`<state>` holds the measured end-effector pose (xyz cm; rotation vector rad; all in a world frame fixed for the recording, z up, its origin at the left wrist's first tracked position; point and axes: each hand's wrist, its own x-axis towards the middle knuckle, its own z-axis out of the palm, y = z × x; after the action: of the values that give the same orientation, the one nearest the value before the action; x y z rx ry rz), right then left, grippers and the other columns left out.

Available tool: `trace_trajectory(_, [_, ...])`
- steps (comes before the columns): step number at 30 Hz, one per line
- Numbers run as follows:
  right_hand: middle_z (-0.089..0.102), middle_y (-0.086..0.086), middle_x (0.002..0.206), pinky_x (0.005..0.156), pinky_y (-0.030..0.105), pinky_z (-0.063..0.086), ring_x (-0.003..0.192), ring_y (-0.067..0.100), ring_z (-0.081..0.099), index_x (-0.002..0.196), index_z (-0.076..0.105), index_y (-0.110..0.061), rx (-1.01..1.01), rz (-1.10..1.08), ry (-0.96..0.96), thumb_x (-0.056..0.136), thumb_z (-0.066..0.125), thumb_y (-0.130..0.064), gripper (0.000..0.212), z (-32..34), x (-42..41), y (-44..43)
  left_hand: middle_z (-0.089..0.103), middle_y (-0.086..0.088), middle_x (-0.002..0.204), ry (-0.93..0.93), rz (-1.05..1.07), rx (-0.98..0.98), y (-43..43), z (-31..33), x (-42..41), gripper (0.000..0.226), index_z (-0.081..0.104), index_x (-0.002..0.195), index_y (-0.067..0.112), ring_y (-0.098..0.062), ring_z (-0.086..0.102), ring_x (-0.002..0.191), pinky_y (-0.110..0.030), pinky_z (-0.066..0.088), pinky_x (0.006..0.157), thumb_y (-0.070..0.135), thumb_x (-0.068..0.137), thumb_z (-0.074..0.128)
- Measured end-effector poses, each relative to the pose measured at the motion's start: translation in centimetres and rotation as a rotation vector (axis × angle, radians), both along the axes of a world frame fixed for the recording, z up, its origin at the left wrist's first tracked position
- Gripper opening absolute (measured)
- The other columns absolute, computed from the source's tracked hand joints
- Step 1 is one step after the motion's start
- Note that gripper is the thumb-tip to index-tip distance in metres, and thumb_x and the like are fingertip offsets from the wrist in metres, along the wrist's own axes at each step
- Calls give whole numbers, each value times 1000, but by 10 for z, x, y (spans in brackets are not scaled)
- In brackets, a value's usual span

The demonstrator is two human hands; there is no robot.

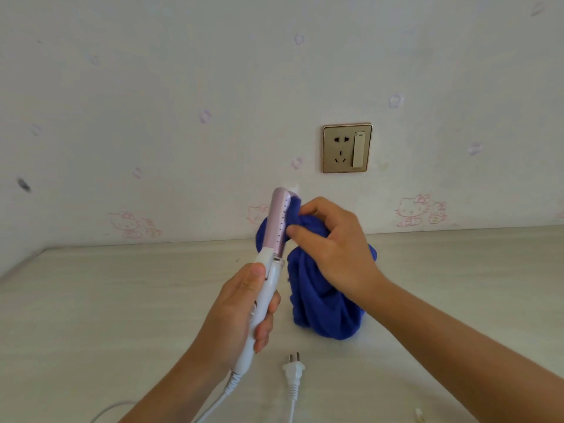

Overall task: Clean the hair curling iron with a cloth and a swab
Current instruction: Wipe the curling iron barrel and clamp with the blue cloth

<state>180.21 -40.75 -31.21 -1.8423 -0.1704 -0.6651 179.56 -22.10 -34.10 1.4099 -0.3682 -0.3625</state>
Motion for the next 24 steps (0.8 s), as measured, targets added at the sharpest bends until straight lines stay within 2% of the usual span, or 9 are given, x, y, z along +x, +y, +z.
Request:
trace_trajectory(2, [73, -2, 83, 70, 23, 53, 73, 14, 66, 96, 71, -16, 104, -79, -18, 93, 71, -9, 8, 6, 3, -9, 55, -11, 70, -11, -41, 23, -2, -3, -3, 59, 55, 112, 1, -14, 37, 38, -23, 33, 39, 55, 90, 49])
trace_trajectory(5, [74, -5, 85, 70, 20, 55, 75, 11, 67, 99, 73, -19, 144, -101, -18, 93, 70, -7, 13, 9, 3, -15, 56, -9, 72, -58, -45, 74, -4, -5, -4, 54, 58, 108, 8, -15, 39, 39, -25, 36, 41, 58, 90, 50])
trace_trajectory(8, [71, 1, 78, 67, 23, 52, 68, 8, 61, 93, 73, -14, 101, 43, 4, 91, 73, -5, 9, -5, -5, 7, 56, -8, 67, -85, 48, 61, -3, -4, 2, 56, 53, 91, 7, -17, 41, 38, -28, 37, 42, 63, 85, 52])
trace_trajectory(12, [68, -8, 77, 68, 18, 49, 68, 5, 60, 90, 72, -14, 47, 152, 16, 90, 74, -2, 11, -14, -5, 15, 56, 0, 59, -140, 70, 109, 4, -2, 8, 60, 52, 88, 8, -15, 43, 37, -28, 38, 41, 68, 82, 50])
trace_trajectory(16, [73, -5, 82, 71, 24, 54, 73, 13, 66, 96, 73, -14, 77, 2, -31, 92, 72, -7, 9, 1, 0, 2, 57, -7, 70, -146, -7, 87, 1, 3, 4, 45, 60, 88, 22, -16, 41, 39, -27, 37, 42, 66, 85, 52])
trace_trajectory(18, [75, -4, 84, 73, 25, 57, 77, 18, 69, 97, 74, -19, 179, -81, -62, 93, 71, -9, 11, 10, 2, -10, 57, -8, 72, -177, -44, 107, -2, -1, -1, 44, 60, 96, 18, -17, 39, 39, -28, 35, 42, 60, 93, 48])
trace_trajectory(20, [74, -2, 84, 71, 28, 57, 78, 23, 68, 95, 74, -20, 196, -107, -75, 93, 71, -8, 12, 15, 1, -17, 57, -8, 73, -188, -47, 118, -4, -3, -4, 47, 58, 103, 12, -17, 38, 39, -28, 35, 41, 57, 96, 46])
trace_trajectory(22, [70, 7, 79, 69, 38, 54, 74, 31, 64, 88, 72, -16, 151, -47, -53, 89, 73, -7, 9, 10, -2, -9, 57, -7, 70, -163, -22, 82, -4, -3, -2, 57, 55, 103, 5, -16, 39, 38, -27, 35, 40, 60, 92, 49])
trace_trajectory(24, [68, 6, 74, 65, 37, 52, 67, 26, 60, 84, 70, -15, 121, 90, -22, 88, 74, -5, 12, -1, -7, 11, 56, -5, 63, -122, 37, 41, 0, 0, 4, 67, 51, 95, 0, -16, 40, 36, -26, 35, 39, 65, 82, 52])
